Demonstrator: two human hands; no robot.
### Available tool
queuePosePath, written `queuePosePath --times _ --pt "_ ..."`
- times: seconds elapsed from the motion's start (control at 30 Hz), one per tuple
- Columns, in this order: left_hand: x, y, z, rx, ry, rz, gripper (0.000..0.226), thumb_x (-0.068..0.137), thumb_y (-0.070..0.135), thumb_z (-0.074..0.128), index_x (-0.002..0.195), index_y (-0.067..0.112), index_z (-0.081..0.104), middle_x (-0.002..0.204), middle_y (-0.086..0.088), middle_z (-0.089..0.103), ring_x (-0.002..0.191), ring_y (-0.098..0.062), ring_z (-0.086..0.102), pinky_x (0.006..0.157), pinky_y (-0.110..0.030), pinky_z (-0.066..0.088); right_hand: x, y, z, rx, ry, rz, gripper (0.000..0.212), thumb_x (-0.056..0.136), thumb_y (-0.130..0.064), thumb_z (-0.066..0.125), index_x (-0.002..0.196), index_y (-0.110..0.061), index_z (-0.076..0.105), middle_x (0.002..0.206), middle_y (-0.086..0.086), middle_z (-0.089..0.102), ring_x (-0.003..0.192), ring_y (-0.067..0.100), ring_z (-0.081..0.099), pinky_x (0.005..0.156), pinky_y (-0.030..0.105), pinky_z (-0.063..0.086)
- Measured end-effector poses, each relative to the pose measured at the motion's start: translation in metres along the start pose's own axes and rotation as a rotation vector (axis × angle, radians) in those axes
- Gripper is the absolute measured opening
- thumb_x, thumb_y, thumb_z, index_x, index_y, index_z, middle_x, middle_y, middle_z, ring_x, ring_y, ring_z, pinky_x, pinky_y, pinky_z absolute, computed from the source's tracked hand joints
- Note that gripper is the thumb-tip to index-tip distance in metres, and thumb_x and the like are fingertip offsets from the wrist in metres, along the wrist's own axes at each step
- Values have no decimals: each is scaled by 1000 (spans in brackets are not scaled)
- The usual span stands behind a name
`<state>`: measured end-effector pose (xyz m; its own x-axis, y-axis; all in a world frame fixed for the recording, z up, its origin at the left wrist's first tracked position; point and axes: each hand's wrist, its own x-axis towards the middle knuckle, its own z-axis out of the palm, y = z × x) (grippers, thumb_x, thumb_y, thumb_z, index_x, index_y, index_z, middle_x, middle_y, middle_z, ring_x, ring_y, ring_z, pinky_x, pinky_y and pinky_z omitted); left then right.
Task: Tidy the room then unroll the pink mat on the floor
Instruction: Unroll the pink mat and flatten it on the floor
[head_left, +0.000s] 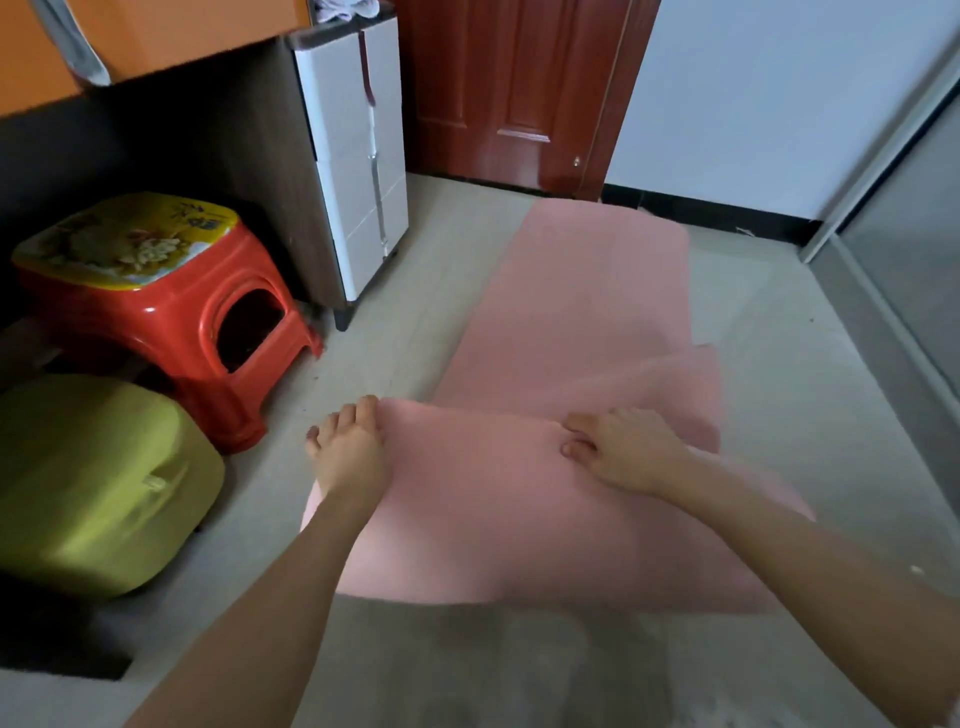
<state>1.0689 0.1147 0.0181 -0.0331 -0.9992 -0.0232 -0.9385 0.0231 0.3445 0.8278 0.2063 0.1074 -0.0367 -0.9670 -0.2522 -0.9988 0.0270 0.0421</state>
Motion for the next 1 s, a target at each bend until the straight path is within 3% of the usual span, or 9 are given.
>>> queuePosePath --times 0.17,0.3,0.4,0.47,0.53,0.63,0.77,0.87,1.0 --pt "-11 38 28 -53 -318 309 63 94 35 43 149 32 12 159 2 16 147 -26 11 117 -52 11 -11 12 34 205 -171 27 29 96 -34 41 108 -11 54 117 18 62 112 35 57 88 37 44" --pt "-30 62 74 42 -607 538 63 94 44 40 149 35 9 160 3 14 148 -27 8 118 -49 17 -30 21 94 372 -375 59 36 95 -31 48 121 -8 54 123 16 60 115 31 56 85 31 40" --pt "-50 62 111 118 -875 554 73 86 63 33 148 37 4 161 4 8 149 -27 2 119 -50 11 -51 29 133 428 -529 117 40 94 -31 50 126 -8 51 129 15 57 118 29 53 92 30 40" --pt "-64 61 125 158 -1035 549 85 77 72 37 149 34 11 159 4 16 148 -27 10 119 -50 13 -57 34 145 425 -596 132 42 92 -31 52 126 -6 53 130 15 56 118 29 52 94 30 41" --pt "-72 59 131 178 -1132 559 88 71 69 54 144 25 32 151 -1 37 139 -25 34 115 -45 27 -53 40 149 442 -632 141 38 90 -24 57 120 -1 58 118 16 62 110 30 56 87 29 44" --pt "-74 57 136 231 -1065 511 71 73 52 70 130 17 48 137 -8 53 123 -26 51 102 -35 41 -39 44 154 544 -646 142 29 86 -13 62 110 3 65 80 6 63 80 24 55 61 21 41" --pt "-67 57 138 401 -883 459 52 78 44 66 122 19 53 130 -8 58 119 -27 54 96 -35 40 -19 45 170 512 -687 40 39 87 -19 62 123 -7 58 124 10 61 104 23 56 78 23 41" --pt "-67 69 149 508 -770 444 46 81 42 63 121 21 54 130 -7 58 122 -27 51 100 -37 36 -6 56 190 434 -716 13 44 87 -26 60 128 -11 55 132 8 57 117 26 55 94 31 45" --pt "-71 92 169 590 -713 376 44 85 33 59 126 22 51 136 -6 52 129 -27 43 106 -41 32 1 84 217 372 -811 -43 45 87 -32 59 125 -7 57 132 11 57 115 26 56 93 31 44"
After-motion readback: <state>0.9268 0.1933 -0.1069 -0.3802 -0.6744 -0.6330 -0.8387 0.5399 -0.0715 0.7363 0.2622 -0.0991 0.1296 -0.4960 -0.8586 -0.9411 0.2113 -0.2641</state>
